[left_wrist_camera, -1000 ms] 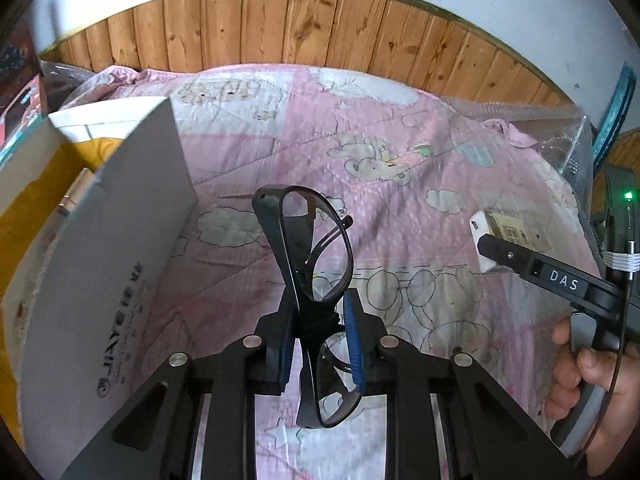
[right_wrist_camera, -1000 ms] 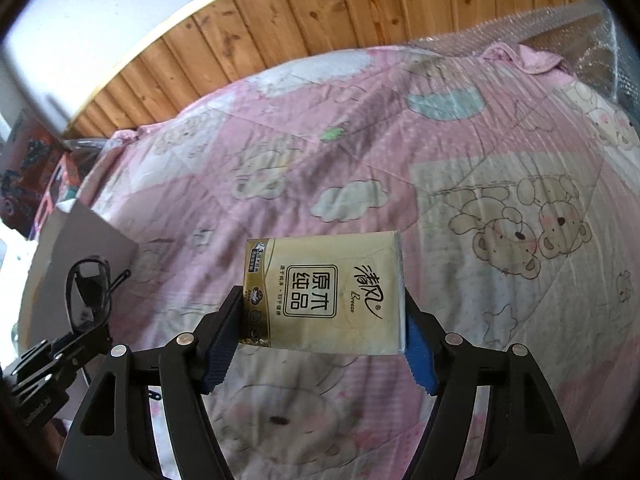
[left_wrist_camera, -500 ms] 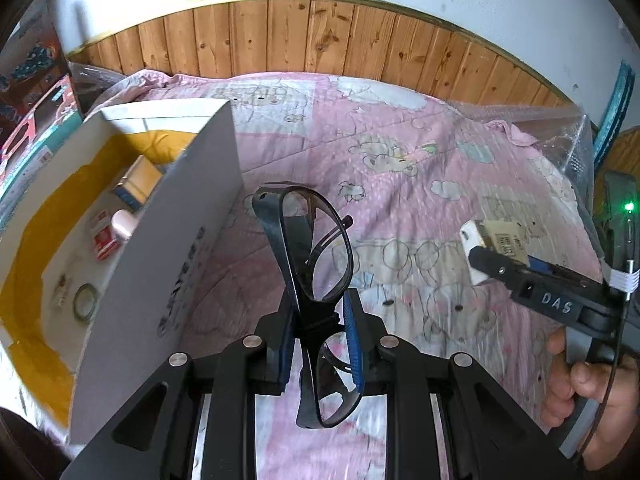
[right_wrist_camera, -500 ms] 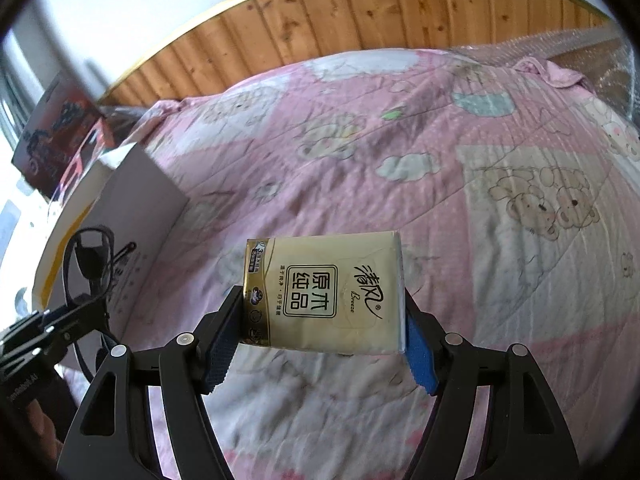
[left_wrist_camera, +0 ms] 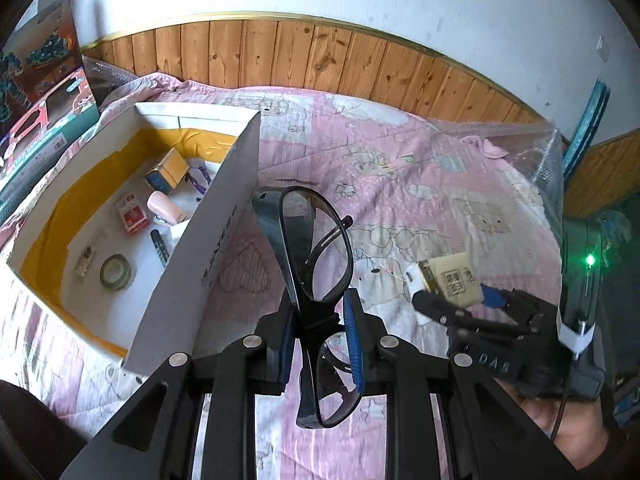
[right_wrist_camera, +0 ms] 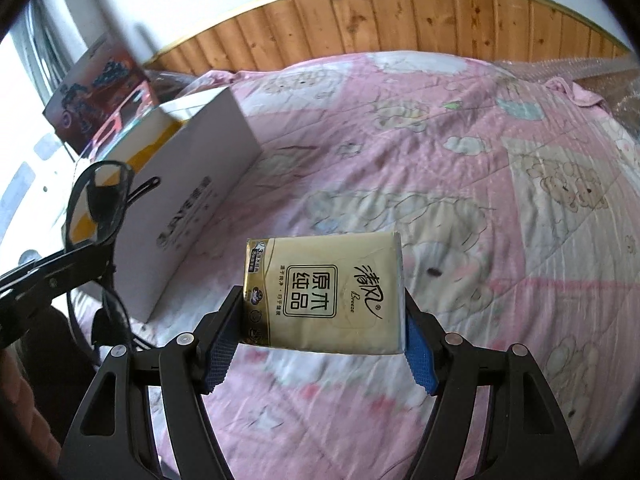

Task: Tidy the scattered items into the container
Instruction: 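Lift the glasses and tissue pack and carry them over the white box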

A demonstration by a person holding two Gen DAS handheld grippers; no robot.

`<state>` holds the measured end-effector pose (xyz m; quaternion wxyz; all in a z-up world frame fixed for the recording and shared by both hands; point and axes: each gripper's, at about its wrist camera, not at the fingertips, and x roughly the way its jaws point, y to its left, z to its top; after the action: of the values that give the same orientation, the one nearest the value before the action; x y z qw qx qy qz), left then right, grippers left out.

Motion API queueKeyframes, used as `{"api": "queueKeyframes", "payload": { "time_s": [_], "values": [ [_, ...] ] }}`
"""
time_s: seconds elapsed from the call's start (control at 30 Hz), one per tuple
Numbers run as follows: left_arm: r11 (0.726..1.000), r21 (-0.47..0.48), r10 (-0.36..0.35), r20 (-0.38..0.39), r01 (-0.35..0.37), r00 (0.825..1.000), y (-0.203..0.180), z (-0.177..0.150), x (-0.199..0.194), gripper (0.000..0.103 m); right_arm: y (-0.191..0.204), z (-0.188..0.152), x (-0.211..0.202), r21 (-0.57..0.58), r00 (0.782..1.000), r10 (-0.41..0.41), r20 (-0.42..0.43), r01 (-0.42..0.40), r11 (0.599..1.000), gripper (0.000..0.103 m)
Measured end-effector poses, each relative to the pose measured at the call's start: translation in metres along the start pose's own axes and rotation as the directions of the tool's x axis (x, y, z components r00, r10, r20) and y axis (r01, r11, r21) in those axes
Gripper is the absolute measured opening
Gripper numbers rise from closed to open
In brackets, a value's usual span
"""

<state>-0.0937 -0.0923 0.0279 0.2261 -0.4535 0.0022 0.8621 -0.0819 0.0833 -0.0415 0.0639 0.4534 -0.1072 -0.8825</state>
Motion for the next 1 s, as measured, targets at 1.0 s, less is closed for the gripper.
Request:
{"api": "queueKeyframes", "payload": {
  "time_s": [1.0],
  "values": [
    [0.994,-0.087,-0.059,0.079,0.065,0.995,0.074,-0.028,-0.089,0.024,0.142,-0.022,-0.076,-0.24,0.994,0.079,0.072,-0.059,0.969,0.074]
  ]
}}
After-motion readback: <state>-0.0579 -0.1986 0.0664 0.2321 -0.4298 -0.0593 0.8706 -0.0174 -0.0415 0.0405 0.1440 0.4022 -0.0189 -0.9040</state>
